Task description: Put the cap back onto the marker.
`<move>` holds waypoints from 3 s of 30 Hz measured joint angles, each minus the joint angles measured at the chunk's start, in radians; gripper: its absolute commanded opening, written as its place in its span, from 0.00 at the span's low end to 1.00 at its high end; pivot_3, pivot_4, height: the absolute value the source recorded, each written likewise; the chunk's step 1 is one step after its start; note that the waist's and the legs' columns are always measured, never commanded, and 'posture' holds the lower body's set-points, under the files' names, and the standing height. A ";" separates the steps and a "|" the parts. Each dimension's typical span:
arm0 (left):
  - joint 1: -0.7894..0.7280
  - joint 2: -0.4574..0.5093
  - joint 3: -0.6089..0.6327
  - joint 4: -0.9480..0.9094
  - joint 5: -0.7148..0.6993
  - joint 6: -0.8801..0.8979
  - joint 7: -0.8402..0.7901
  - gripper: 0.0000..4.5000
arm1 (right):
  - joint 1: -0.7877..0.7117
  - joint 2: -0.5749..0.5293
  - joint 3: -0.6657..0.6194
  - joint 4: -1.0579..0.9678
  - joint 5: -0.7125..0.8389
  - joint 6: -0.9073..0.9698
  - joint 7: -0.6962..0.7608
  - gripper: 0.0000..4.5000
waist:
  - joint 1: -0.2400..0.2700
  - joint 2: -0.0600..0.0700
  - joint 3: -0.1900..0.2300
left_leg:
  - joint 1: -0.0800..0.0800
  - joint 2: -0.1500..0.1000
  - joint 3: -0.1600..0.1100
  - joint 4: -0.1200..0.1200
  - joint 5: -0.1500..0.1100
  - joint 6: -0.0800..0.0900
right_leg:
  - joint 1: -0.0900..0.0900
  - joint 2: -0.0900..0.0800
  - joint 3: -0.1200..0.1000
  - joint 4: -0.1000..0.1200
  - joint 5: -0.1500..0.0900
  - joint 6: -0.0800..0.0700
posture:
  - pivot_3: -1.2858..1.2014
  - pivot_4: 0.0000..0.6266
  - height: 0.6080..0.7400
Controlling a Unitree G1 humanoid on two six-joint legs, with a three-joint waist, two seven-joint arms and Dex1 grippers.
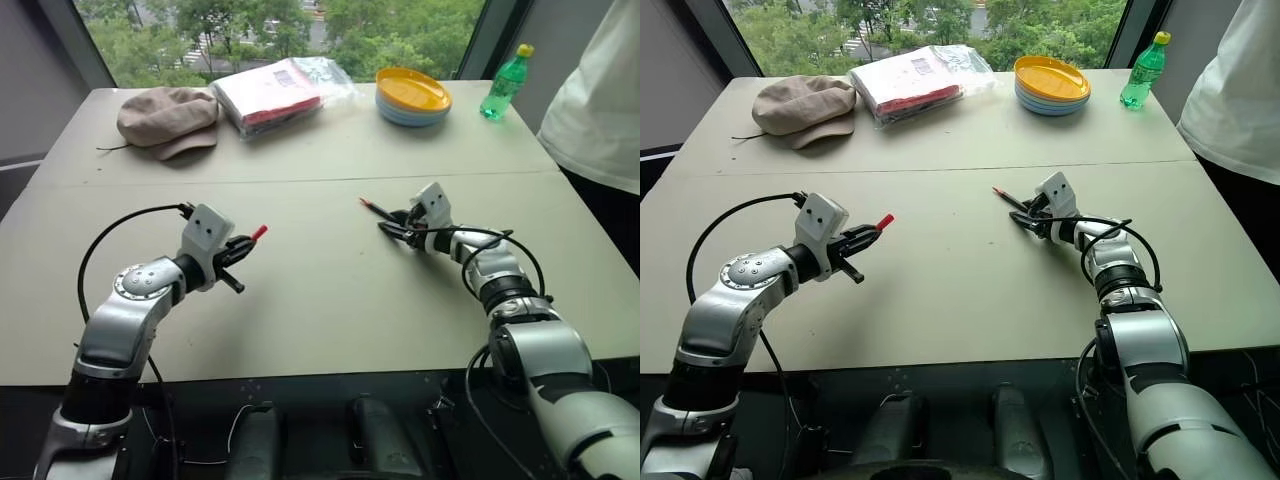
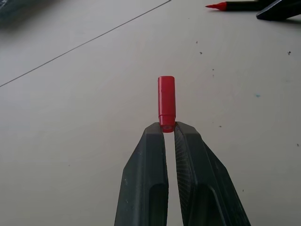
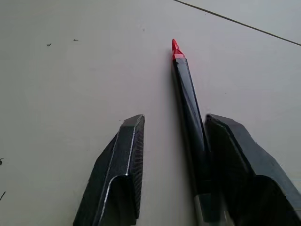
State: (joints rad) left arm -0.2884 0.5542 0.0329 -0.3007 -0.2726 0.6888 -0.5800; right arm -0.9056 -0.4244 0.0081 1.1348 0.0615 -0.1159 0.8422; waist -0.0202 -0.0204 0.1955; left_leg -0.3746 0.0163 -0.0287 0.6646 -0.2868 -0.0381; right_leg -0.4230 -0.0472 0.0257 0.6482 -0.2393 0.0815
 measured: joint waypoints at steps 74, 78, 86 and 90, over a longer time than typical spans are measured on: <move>-0.512 -0.045 -0.145 1.032 0.114 -1.013 -0.739 0.01 | 0.183 -0.183 0.206 -0.975 -0.056 0.168 0.315 0.01 | 0.003 0.001 0.001 | -0.002 0.000 0.000 0.000 0.000 0.000 | -0.002 0.001 -0.001 0.000 0.000 0.000 | 0.52 0.24 1.00; -0.512 -0.045 -0.145 1.032 0.116 -1.021 -0.740 0.01 | 0.183 -0.183 0.212 -0.975 -0.056 0.174 0.315 0.01 | 0.003 0.001 0.001 | -0.002 0.000 0.000 0.000 0.000 0.000 | -0.002 0.001 -0.001 0.000 0.000 0.000 | 0.52 0.24 1.00; -0.512 -0.055 -0.145 1.031 0.116 -1.021 -0.749 0.01 | 0.183 -0.181 0.215 -0.975 -0.056 0.175 0.314 0.01 | 0.003 0.001 0.001 | -0.002 0.000 0.000 0.000 0.000 0.000 | -0.002 0.001 -0.001 0.000 0.000 0.000 | 0.52 0.24 1.00; -0.512 -0.055 -0.145 1.024 0.116 -1.021 -0.755 0.01 | 0.183 -0.179 0.215 -0.975 -0.056 0.175 0.313 0.01 | 0.003 0.001 0.001 | -0.002 0.000 0.000 0.000 0.000 0.000 | -0.002 0.001 -0.001 0.000 0.000 0.000 | 0.52 0.24 1.00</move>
State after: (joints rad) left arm -0.8006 0.4997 -0.1123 0.7237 -0.1568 -0.3321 -1.3354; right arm -0.7231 -0.6034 0.2233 0.1598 0.0060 0.0586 1.1554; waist -0.0172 -0.0195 0.1960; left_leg -0.3764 0.0162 -0.0284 0.6646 -0.2869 -0.0379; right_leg -0.4250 -0.0463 0.0249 0.6478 -0.2394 0.0817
